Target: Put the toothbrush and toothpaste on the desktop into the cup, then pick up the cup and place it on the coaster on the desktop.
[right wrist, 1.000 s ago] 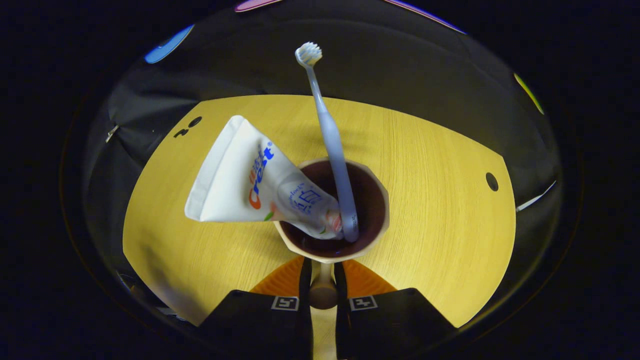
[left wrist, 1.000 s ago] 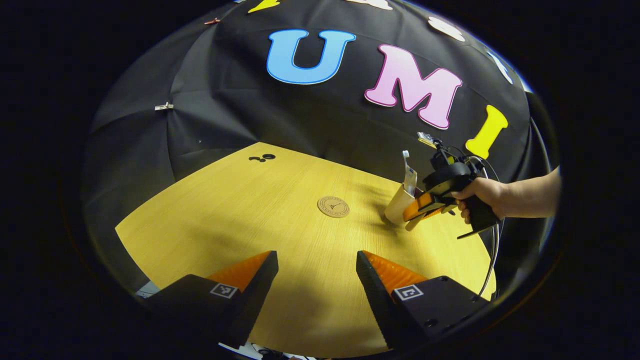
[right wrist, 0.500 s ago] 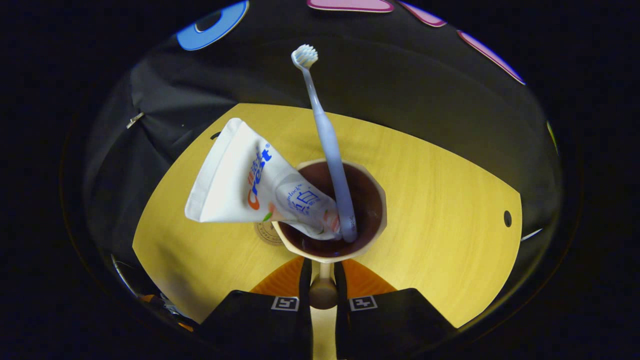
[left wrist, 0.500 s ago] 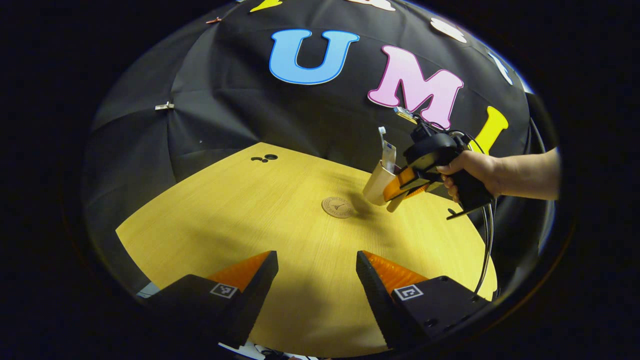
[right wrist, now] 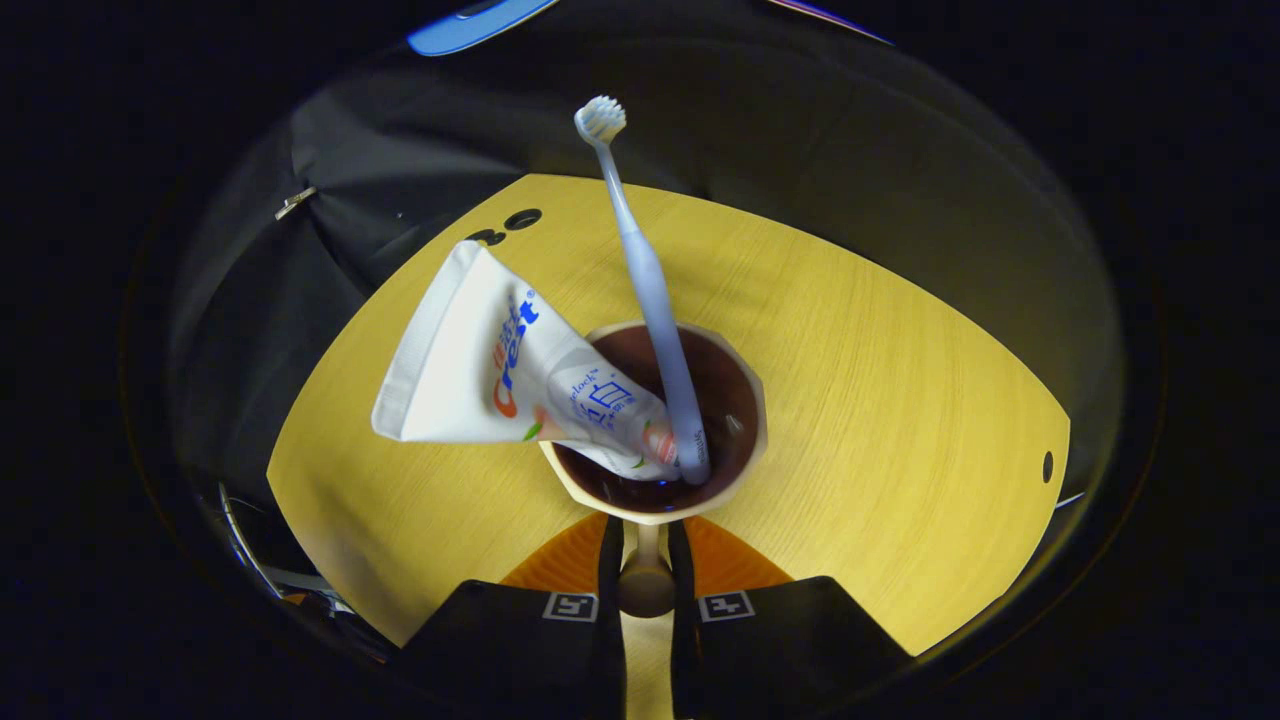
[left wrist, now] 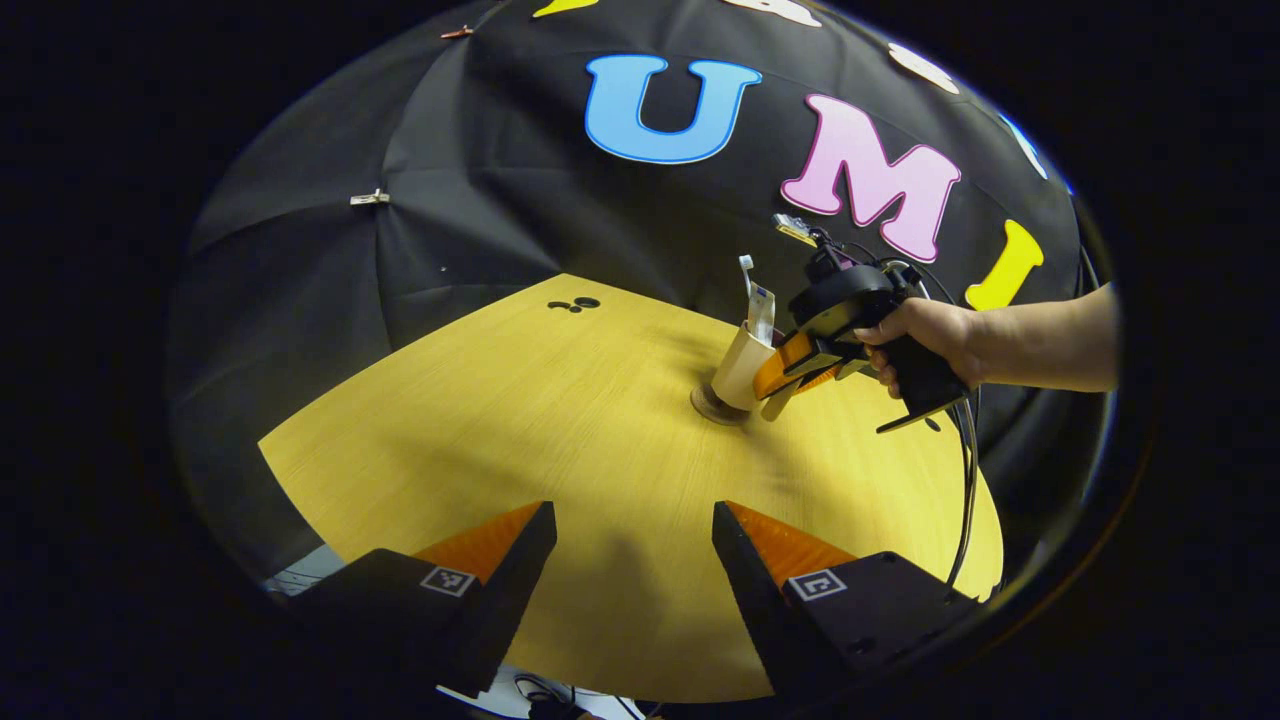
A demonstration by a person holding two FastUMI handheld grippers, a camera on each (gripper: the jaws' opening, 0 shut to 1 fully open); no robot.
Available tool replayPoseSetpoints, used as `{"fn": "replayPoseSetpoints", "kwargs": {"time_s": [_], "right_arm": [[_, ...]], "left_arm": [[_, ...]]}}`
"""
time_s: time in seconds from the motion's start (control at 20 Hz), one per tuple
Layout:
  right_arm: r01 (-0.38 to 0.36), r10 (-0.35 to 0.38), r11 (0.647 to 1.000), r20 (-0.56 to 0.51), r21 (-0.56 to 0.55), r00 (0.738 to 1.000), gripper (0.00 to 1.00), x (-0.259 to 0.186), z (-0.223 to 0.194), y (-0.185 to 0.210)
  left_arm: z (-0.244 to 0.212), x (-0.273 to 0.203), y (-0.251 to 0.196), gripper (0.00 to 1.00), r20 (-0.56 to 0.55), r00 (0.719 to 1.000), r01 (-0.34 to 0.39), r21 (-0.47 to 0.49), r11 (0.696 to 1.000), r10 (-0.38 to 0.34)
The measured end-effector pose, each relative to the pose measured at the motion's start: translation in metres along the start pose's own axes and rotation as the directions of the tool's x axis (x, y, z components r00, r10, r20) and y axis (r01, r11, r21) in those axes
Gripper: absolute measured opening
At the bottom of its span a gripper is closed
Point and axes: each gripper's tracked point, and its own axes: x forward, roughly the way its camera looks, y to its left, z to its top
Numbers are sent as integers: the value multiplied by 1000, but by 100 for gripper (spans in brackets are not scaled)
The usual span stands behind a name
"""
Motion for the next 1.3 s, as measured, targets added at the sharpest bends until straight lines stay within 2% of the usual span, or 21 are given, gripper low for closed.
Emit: {"fn": "replayPoseSetpoints", "kwargs": {"time_s": [0.3, 0.6, 0.75, 0.8, 0.85, 0.95, 1.05, 1.1, 1.15, 1.3], "right_arm": [[41, -42, 998, -15, -37, 999, 21, 15, 0, 7], [42, -43, 999, -35, -35, 998, 23, 16, -4, 5], [26, -26, 1000, -6, -10, 1000, 30, 1, -1, 6], [17, -17, 1000, 5, 3, 1000, 27, -2, -1, 8], [14, -14, 1000, 15, 16, 1000, 36, -10, 0, 8], [-1, -1, 999, 43, 49, 999, 61, -28, 2, 10], [-4, -2, 998, 90, 69, 996, 77, -52, 3, 10], [3, -12, 997, 117, 76, 993, 96, -66, 3, 7], [18, -30, 997, 151, 79, 988, 100, -81, 5, 3], [87, -104, 994, 288, 69, 952, 98, -136, 10, -8]], "left_arm": [[-4, -6, 14, 98, -7, 999, -35, -2, 999, 35], [-10, -7, 17, 98, -18, 999, -35, 3, 999, 35], [-9, -11, 13, 98, -13, 1000, -24, 12, 1000, 24], [-11, -10, 12, 98, -15, 1000, -17, 15, 1000, 17], [-11, -11, 12, 98, -16, 1000, -13, 19, 1000, 14], [-6, -11, 8, 98, -7, 1000, 3, 31, 1000, -3], [3, -10, 3, 97, 10, 999, 33, 44, 998, -34], [5, -8, 1, 98, 12, 999, 47, 53, 997, -47], [7, -8, -1, 98, 15, 998, 58, 64, 996, -59], [14, -13, -11, 97, 29, 993, 108, 106, 988, -112]]}}
